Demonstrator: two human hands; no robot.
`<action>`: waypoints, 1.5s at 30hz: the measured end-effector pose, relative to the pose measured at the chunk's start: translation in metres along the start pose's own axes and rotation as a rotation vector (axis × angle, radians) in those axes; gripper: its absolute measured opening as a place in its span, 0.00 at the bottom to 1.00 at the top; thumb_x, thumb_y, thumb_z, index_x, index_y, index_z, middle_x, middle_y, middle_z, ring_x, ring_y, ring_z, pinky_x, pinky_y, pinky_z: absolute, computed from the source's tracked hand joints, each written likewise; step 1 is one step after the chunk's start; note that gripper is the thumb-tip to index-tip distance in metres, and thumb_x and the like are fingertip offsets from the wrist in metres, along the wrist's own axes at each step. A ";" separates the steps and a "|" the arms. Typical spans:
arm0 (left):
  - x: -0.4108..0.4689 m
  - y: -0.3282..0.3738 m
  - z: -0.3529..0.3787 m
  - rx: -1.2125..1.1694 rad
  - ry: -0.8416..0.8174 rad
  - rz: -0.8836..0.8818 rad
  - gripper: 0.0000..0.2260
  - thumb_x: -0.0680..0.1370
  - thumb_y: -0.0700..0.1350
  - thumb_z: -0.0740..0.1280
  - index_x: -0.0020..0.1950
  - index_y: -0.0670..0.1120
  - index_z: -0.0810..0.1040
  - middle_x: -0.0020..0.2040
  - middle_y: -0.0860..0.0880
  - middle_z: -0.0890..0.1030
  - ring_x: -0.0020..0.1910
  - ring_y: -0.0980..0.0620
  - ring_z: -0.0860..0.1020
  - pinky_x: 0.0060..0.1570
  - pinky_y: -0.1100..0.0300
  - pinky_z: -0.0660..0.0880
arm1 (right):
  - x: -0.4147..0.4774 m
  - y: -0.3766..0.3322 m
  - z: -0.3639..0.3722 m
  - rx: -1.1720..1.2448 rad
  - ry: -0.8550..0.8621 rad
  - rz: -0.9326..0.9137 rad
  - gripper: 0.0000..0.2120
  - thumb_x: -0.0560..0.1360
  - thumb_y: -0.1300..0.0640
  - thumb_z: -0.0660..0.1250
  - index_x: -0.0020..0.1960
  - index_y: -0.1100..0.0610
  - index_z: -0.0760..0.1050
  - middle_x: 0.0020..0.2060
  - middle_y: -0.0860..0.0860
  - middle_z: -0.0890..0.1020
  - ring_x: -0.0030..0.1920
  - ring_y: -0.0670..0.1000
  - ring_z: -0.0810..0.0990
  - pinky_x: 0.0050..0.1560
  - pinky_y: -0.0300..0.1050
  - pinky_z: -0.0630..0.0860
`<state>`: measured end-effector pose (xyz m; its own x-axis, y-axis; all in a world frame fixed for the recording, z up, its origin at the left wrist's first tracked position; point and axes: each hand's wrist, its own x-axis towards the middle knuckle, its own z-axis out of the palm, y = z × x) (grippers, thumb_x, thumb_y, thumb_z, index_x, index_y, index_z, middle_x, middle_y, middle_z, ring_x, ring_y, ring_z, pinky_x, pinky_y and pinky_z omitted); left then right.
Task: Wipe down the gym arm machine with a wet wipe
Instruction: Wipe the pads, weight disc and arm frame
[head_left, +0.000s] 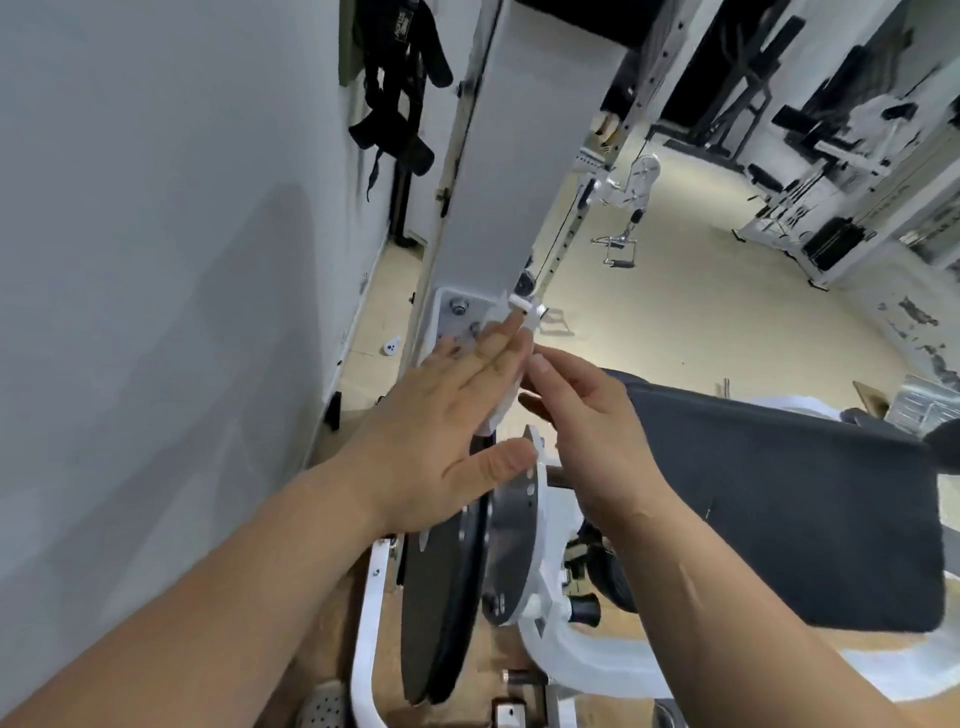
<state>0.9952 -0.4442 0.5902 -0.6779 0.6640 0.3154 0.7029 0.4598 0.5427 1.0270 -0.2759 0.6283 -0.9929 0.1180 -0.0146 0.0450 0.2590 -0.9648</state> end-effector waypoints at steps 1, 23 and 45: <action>0.000 0.017 0.004 0.041 -0.025 0.002 0.42 0.76 0.75 0.37 0.83 0.49 0.42 0.83 0.54 0.40 0.81 0.59 0.40 0.81 0.48 0.44 | -0.009 0.002 -0.011 0.063 0.001 0.013 0.10 0.84 0.50 0.64 0.59 0.46 0.84 0.54 0.44 0.87 0.59 0.46 0.84 0.62 0.50 0.79; 0.009 0.199 0.226 -0.742 0.136 -0.614 0.25 0.80 0.53 0.68 0.75 0.64 0.63 0.72 0.64 0.68 0.68 0.65 0.70 0.67 0.61 0.69 | -0.144 0.159 -0.219 -0.105 -0.055 0.240 0.14 0.83 0.55 0.62 0.40 0.56 0.76 0.33 0.47 0.73 0.35 0.48 0.66 0.35 0.45 0.64; 0.068 0.181 0.338 -0.550 0.267 -1.080 0.05 0.79 0.47 0.71 0.45 0.50 0.84 0.40 0.52 0.84 0.44 0.53 0.81 0.42 0.59 0.77 | -0.049 0.272 -0.321 -0.222 -0.187 0.237 0.10 0.79 0.56 0.68 0.40 0.52 0.79 0.36 0.48 0.82 0.36 0.46 0.77 0.38 0.44 0.75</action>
<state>1.1494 -0.1166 0.4473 -0.9211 -0.0714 -0.3827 -0.3828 0.3451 0.8570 1.1234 0.0968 0.4510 -0.9542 0.0276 -0.2980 0.2781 0.4493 -0.8490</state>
